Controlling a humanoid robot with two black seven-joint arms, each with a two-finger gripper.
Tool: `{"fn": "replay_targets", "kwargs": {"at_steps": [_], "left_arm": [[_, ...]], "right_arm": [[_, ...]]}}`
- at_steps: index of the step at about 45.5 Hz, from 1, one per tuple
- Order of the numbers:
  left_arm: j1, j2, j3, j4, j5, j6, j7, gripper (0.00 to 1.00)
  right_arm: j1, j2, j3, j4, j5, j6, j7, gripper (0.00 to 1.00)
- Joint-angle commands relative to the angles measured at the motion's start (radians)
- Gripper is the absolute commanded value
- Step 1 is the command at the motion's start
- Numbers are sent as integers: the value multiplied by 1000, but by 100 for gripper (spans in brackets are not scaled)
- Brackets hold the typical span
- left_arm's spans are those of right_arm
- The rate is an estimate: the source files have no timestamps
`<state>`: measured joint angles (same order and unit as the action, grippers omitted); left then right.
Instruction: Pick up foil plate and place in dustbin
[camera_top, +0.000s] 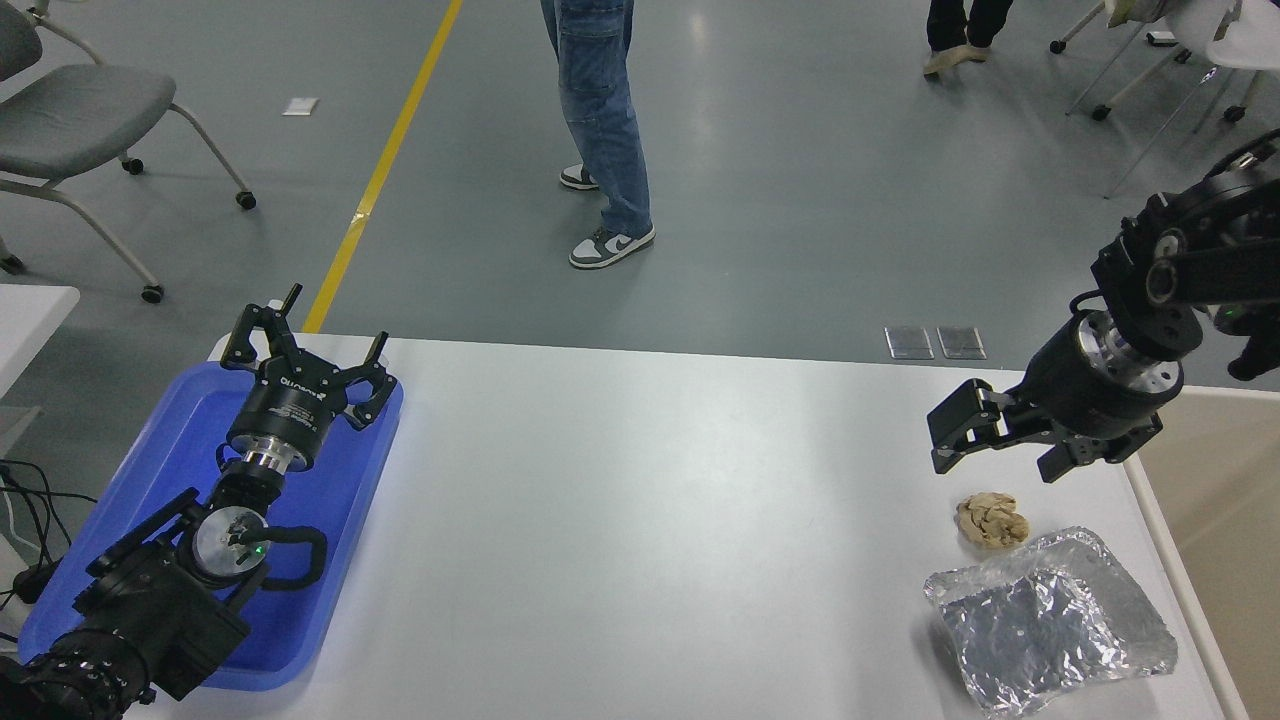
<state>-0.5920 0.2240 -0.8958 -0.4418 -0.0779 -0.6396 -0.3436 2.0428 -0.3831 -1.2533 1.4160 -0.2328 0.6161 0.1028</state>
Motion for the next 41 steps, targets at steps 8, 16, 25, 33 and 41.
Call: {"fn": "replay_targets", "kwargs": {"at_steps": [8, 16, 25, 33, 41], "left_arm": [[1, 0, 0, 0, 0, 0, 0, 100], [0, 0, 0, 0, 1, 0, 0, 100], [0, 0, 0, 0, 0, 0, 0, 100], [0, 0, 0, 0, 0, 0, 0, 100], [0, 0, 0, 0, 0, 0, 0, 100]], "right_arm": [[-1, -7, 0, 0, 0, 1, 0, 100], [-1, -7, 2, 0, 0, 1, 0, 100], [-9, -7, 0, -3, -2, 1, 0, 100], [-30, 1, 2, -19, -5, 1, 2, 100], [-30, -5, -6, -37, -7, 1, 2, 100]]}}
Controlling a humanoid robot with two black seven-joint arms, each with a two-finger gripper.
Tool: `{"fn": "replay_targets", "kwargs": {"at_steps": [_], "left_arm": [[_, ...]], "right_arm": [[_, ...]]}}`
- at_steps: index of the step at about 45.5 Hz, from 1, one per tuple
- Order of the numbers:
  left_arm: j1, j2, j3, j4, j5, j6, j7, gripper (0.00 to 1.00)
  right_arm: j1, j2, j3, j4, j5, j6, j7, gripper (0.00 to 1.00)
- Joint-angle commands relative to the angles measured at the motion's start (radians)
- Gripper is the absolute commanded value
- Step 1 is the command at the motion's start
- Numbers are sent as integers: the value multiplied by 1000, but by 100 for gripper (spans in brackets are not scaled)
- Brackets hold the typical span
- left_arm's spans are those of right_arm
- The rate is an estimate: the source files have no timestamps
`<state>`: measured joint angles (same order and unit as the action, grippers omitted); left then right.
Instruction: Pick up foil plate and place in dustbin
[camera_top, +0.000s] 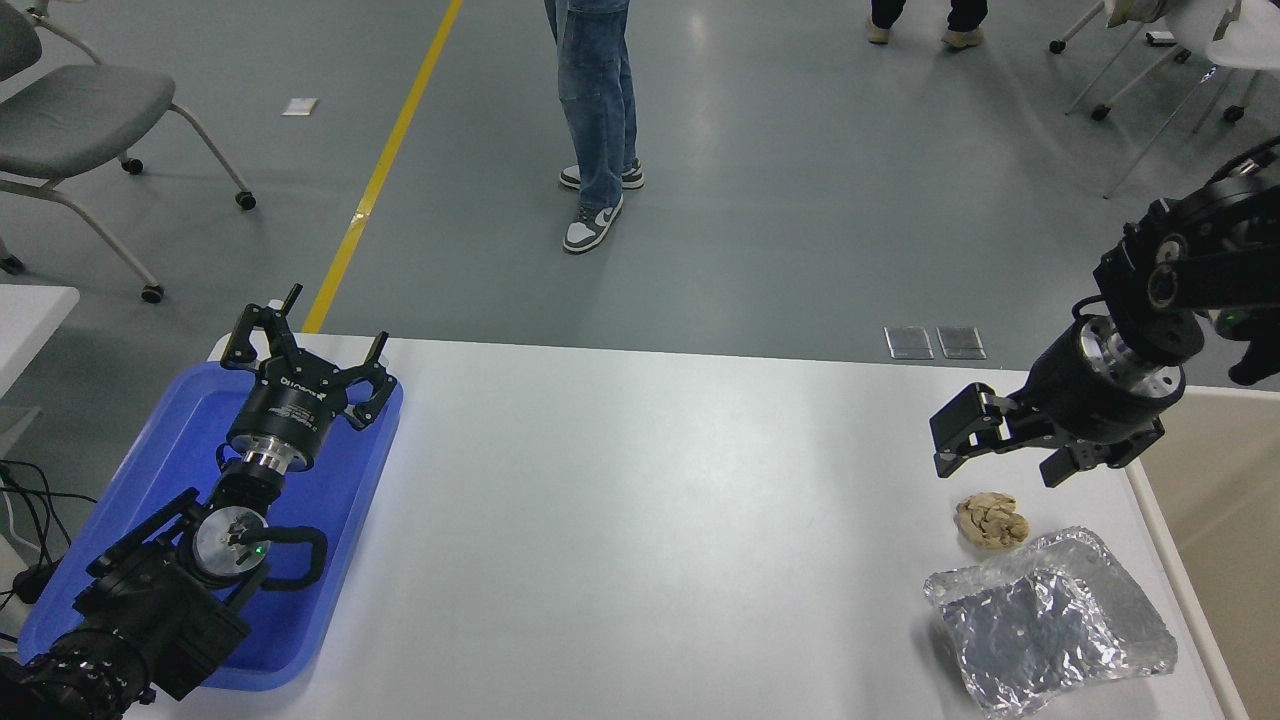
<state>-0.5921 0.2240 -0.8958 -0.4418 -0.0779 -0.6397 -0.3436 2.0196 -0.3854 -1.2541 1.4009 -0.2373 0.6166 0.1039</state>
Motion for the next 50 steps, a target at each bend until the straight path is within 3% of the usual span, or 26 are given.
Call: {"fn": "replay_targets", "kwargs": {"at_steps": [1, 36, 50], "left_arm": [[0, 0, 0, 0, 0, 0, 0, 100], [0, 0, -2, 0, 0, 0, 0, 100], [0, 0, 0, 0, 0, 0, 0, 100]], "right_arm": [[-9, -3, -5, -28, -2, 0, 0, 100], [-38, -36, 7, -106, 15, 3, 0, 100], [-108, -109, -14, -112, 3, -5, -1, 100]]}}
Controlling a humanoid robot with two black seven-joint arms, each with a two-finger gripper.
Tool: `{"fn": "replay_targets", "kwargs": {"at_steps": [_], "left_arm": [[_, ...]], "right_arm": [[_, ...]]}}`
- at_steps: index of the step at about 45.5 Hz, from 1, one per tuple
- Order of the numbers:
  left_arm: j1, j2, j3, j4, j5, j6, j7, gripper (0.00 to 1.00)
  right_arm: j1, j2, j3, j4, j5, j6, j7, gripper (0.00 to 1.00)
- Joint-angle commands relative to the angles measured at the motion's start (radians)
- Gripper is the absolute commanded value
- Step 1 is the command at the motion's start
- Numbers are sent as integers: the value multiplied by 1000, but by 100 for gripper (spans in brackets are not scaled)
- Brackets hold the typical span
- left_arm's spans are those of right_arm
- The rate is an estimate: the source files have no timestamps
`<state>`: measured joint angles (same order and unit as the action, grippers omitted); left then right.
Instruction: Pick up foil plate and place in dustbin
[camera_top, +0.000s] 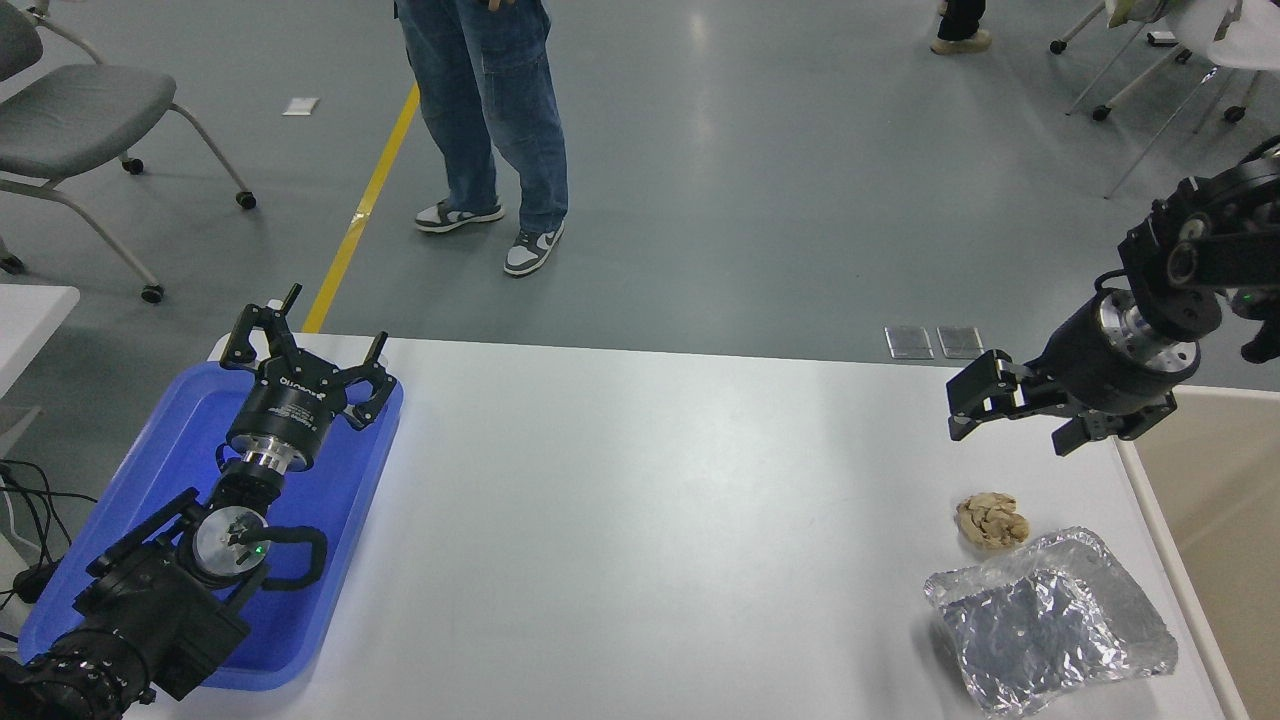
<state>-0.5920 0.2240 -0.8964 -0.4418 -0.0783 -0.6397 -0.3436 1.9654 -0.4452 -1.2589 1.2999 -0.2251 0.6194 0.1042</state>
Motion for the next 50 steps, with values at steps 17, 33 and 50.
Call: {"fn": "replay_targets", "kwargs": {"at_steps": [17, 33, 50], "left_arm": [[0, 0, 1, 0, 0, 0, 0, 100], [0, 0, -1, 0, 0, -2, 0, 100], [0, 0, 1, 0, 0, 0, 0, 100]], "right_arm": [[-178, -165, -73, -19, 16, -145, -1, 100], [-345, -274, -45, 15, 135, -211, -1, 100], [-551, -280, 75, 44, 245, -357, 0, 100]]}}
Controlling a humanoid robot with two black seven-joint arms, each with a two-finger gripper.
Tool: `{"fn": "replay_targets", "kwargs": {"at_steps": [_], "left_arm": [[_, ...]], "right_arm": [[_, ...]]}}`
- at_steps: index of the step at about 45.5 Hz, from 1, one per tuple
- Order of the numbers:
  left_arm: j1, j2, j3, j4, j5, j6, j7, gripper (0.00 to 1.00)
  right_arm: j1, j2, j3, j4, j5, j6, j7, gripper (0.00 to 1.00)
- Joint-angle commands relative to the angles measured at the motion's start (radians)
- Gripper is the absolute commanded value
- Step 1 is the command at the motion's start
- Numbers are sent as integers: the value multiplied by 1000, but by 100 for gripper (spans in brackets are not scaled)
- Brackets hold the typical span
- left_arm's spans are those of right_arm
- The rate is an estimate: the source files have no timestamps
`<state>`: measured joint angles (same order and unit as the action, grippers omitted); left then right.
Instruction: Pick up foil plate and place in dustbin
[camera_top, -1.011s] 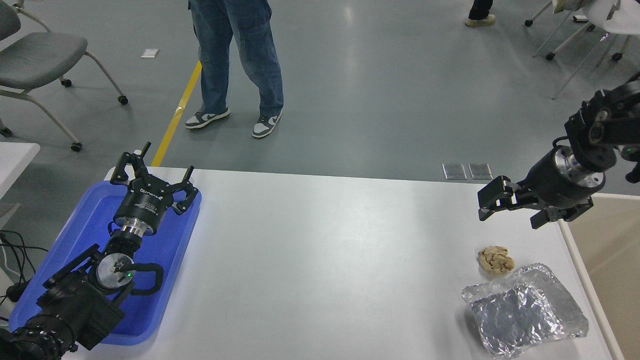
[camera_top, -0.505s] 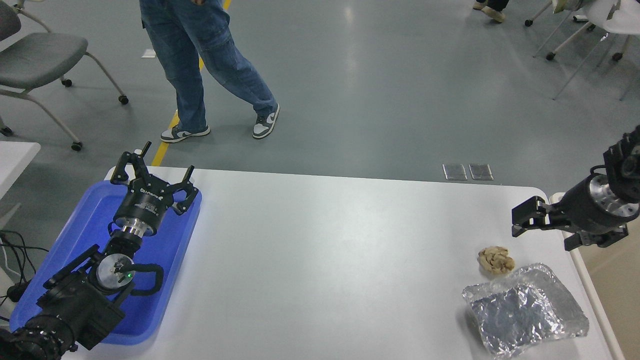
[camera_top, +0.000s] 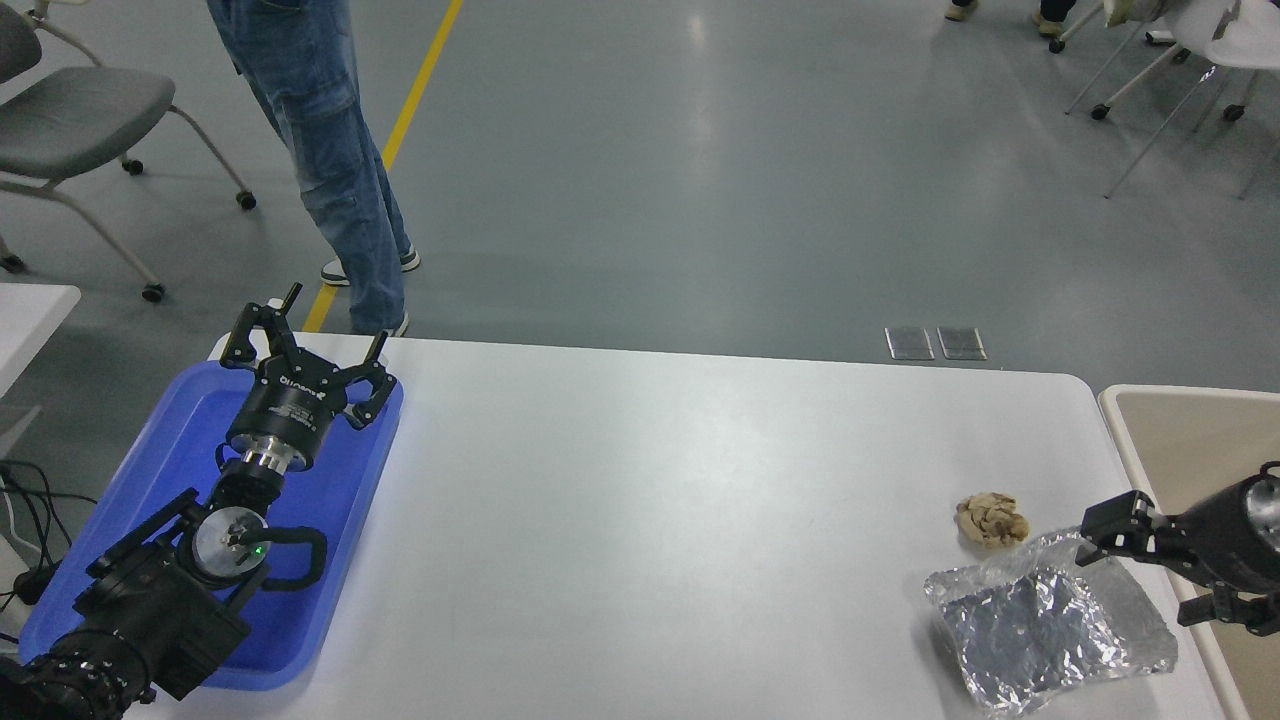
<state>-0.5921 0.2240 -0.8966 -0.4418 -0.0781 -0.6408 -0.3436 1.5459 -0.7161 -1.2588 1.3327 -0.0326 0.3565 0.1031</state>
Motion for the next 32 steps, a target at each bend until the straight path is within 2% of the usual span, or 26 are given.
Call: {"fn": "replay_targets", "kwargs": {"at_steps": [1, 32], "left_arm": [[0, 0, -1, 0, 0, 0, 0, 100], [0, 0, -1, 0, 0, 0, 0, 100]], "right_arm": [[-145, -8, 84, 10, 53, -105, 0, 100], [-372, -5, 246, -12, 51, -358, 1, 100]]}}
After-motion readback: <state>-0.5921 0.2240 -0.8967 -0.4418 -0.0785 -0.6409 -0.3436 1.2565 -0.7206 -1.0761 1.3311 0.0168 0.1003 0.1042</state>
